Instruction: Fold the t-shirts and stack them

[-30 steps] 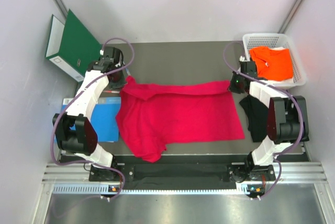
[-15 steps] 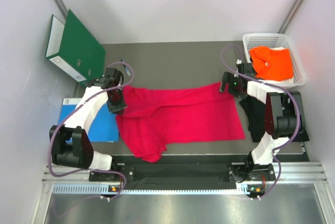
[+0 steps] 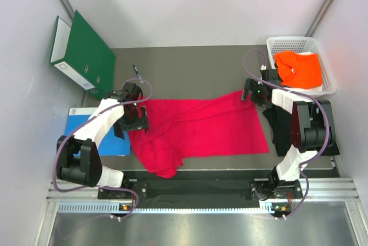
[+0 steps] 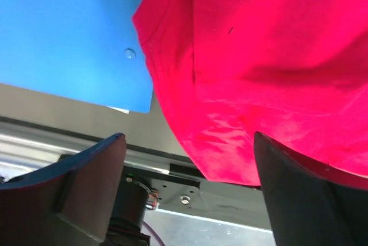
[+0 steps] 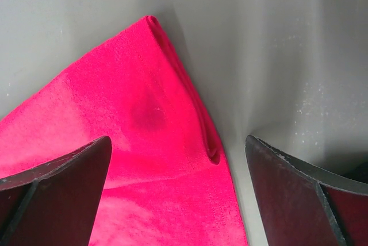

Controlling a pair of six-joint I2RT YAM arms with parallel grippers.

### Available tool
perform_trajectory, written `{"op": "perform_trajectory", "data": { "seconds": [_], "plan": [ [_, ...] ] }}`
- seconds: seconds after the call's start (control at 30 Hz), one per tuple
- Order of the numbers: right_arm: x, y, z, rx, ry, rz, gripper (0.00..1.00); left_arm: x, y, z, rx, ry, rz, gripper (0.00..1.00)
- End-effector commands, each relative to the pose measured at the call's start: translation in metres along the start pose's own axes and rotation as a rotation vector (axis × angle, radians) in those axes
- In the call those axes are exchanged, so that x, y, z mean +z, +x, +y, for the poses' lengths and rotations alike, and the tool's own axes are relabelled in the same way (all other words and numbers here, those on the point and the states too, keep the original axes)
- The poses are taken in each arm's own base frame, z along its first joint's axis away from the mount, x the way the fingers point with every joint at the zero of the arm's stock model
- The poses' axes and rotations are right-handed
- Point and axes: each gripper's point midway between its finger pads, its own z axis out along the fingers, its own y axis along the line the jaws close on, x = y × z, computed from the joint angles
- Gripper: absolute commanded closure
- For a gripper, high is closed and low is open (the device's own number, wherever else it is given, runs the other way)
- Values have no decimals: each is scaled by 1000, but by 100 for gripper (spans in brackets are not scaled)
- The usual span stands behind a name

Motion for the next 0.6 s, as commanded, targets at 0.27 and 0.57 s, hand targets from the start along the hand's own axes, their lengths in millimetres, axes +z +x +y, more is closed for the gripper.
{"op": "perform_trajectory", "data": {
  "seconds": [0.27,0.57],
  "plan": [
    [15,-26,-3,12,31,-42,1,-38,-125,-29,-70,25,-419,3],
    [42,-21,4,30,-9,-10,10,17,-184,-60,-53,-36,-356,14]
  ]
}}
